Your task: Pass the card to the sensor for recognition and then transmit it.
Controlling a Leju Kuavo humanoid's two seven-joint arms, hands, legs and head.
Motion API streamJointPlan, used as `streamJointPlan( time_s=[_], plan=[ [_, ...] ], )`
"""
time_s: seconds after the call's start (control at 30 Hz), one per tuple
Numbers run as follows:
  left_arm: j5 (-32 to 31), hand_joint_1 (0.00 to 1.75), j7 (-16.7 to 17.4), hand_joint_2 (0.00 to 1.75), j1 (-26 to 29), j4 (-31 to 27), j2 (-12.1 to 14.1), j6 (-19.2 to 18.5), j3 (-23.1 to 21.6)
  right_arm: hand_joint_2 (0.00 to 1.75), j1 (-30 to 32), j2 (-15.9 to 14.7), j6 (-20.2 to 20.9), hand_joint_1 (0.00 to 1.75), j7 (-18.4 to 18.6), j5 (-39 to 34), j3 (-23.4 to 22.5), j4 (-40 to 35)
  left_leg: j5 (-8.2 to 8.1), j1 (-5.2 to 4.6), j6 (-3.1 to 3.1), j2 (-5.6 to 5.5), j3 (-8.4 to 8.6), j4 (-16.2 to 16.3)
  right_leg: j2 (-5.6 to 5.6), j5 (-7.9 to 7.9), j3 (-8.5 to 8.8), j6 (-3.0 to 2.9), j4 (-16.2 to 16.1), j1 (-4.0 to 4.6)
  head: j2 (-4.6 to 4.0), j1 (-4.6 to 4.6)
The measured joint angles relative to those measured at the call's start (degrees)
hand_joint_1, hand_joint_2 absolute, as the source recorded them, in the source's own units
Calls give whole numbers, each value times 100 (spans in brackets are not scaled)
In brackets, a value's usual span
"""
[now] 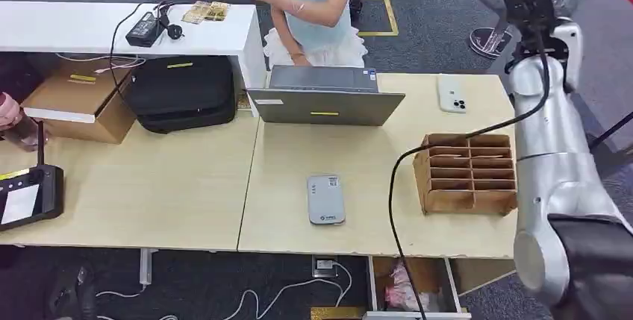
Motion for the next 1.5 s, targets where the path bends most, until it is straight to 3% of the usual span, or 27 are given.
streamJointPlan(
  time_s=[0.1,0.23,0.47,0.6,0.83,1.2,1.27,1.5],
  plan=[
    [-73,0,-48,0,48,0,50,-22,0,175,318,-158,4,0,-64,-33,-79,-316,0,0,0,2,1,0,1,0,0,0,0,0,0,-2],
    [-761,0,-46,0,63,0,177,-133,-230,175,710,-261,-31,0,-99,11,-83,-678,1,2,-1,2,2,0,1,0,-2,0,2,4,0,-2],
    [-2029,0,116,0,-29,0,369,-501,-1144,175,1193,-287,-109,0,-29,212,-77,-1164,2,3,-2,2,1,-1,1,0,-3,0,6,5,0,0],
    [-2544,0,37,0,-98,0,400,-739,-1712,175,1429,-287,-149,0,0,271,-68,-1365,2,3,-2,2,0,-1,2,0,-2,0,6,3,0,-2],
    [-2765,0,-164,0,-123,0,380,-999,-2260,175,1635,-232,-166,0,11,400,-26,-1535,2,2,-2,2,-3,-1,1,0,-3,0,5,3,0,0],
    [-3331,0,315,0,-127,0,341,-1099,-2492,175,1716,72,-35,0,144,706,-13,-1857,2,3,-2,2,-3,-2,1,0,-5,0,8,4,0,-2],
    [-3535,0,315,0,-128,0,341,-1235,-2603,175,1712,137,-2,0,144,747,-13,-1878,2,3,-2,2,-3,-2,1,0,-4,0,8,4,0,0],
    [-4378,0,288,0,-93,2,245,-2319,-3189,175,1578,454,-31,0,68,916,-11,-1754,3,2,-2,1,-5,-2,0,0,-3,0,8,2,0,0]
  ],
)
